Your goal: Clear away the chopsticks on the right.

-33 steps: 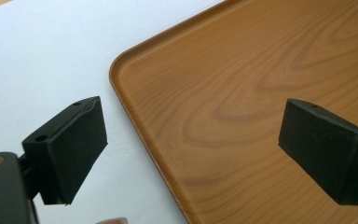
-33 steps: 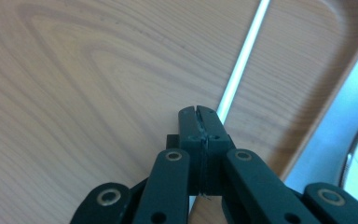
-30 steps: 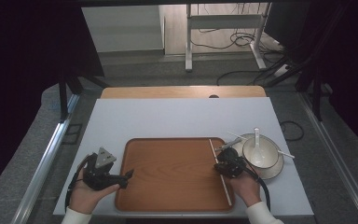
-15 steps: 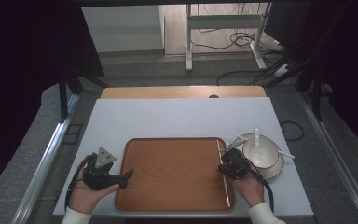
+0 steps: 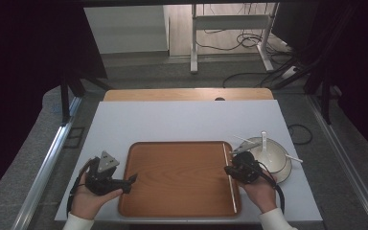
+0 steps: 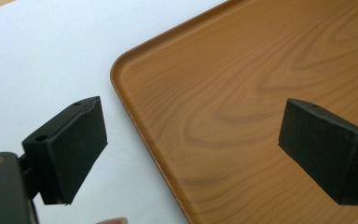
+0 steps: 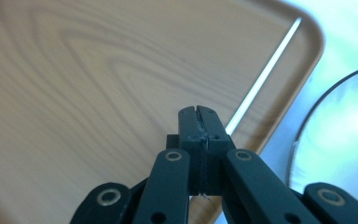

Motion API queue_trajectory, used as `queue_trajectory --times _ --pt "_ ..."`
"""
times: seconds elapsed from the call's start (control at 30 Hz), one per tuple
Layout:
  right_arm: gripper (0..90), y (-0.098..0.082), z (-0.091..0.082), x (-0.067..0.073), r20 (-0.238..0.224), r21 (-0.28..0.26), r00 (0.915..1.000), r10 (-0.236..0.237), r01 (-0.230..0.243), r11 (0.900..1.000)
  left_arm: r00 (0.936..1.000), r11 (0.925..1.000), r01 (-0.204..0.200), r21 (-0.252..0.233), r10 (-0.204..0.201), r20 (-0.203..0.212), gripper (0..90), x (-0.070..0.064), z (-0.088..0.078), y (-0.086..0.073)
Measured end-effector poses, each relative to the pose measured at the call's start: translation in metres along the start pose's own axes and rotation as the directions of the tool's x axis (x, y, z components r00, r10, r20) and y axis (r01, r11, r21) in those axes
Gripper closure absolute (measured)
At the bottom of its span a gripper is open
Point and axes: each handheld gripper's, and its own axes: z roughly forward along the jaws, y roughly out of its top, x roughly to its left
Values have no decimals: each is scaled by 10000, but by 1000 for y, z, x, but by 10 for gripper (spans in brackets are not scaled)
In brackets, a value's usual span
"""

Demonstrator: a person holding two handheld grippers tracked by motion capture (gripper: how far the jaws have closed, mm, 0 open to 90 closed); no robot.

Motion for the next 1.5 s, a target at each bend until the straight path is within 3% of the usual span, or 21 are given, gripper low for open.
queue_trajectory --times 0.27,0.53,0.73,0.9,1.07,1.17,1.3,1.5 --pt "899 -1 -44 -12 -331 -1309 9992 -221 176 9912 10000 10000 56 -54 -56 -8 73 0 1 0" --pt "895 -7 -76 -28 -371 -2016 9985 -411 328 9789 10000 10000 37 -63 -36 3 73 0 1 0" --pt "838 -12 -91 -41 -380 -2270 9987 -333 239 9736 10000 10000 38 -70 -38 7 73 0 1 1" --pt "628 -17 -102 -50 -224 -2341 9991 -352 290 9718 10000 10000 -52 6 52 17 73 0 0 1" --pt "505 -22 -109 -61 40 -2308 9998 -210 214 9728 10000 10000 -74 52 74 -3 73 0 2 1" --pt "462 -27 -114 -71 229 -2323 9997 86 -30 9726 10000 10000 -69 30 69 8 73 -1 1 1" --pt "438 -35 -123 -81 722 -2467 9974 -25 203 9689 10000 10000 -68 20 68 16 73 -1 1 1" --pt "408 -46 -135 -97 1177 -2367 9929 156 128 9715 10000 10000 -53 34 53 -14 73 -1 0 1"
